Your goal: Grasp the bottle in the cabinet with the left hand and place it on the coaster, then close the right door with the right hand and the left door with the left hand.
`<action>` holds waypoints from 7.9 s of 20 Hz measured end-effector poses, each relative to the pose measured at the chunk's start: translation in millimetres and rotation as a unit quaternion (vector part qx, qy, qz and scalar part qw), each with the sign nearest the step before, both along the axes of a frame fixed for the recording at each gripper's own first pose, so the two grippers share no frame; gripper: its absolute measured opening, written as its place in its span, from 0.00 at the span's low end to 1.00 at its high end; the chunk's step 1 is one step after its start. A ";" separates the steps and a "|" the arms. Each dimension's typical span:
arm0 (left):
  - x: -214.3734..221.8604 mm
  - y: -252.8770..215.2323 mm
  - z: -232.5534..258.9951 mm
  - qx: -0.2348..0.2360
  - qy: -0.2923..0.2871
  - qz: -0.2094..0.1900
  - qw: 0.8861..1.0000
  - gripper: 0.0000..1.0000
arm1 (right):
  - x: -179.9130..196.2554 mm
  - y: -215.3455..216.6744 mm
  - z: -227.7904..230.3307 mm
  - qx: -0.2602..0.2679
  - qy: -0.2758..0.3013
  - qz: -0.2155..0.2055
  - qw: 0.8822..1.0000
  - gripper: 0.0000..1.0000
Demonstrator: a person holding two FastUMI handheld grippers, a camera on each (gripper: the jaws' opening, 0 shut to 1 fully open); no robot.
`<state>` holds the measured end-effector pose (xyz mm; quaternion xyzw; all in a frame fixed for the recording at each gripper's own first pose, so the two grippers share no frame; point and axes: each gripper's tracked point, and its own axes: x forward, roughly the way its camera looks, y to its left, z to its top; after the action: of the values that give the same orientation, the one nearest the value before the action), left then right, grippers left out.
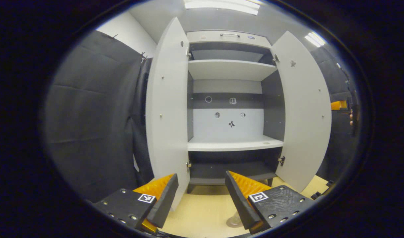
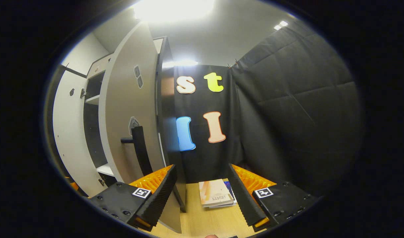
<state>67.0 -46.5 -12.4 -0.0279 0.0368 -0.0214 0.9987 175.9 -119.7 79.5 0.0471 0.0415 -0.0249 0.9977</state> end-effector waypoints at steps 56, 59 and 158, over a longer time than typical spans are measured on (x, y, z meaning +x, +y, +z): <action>78.1 250.3 42.9 -0.046 -0.005 0.015 0.999 0.87 | -17.7 211.3 -26.9 -0.051 0.014 0.011 0.999 0.96; 96.8 242.1 60.5 -0.052 0.001 -0.004 0.999 0.88 | -31.8 202.2 -44.0 -0.044 0.027 0.001 0.999 0.96; -83.3 94.8 74.7 0.049 -0.061 0.018 0.997 0.87 | -185.5 106.8 -21.5 -0.033 -0.020 0.058 0.998 0.99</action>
<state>-16.4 48.3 62.2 0.0213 -0.0234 -0.0032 0.9995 -9.6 -12.8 58.0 0.0124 0.0238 0.0327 0.9991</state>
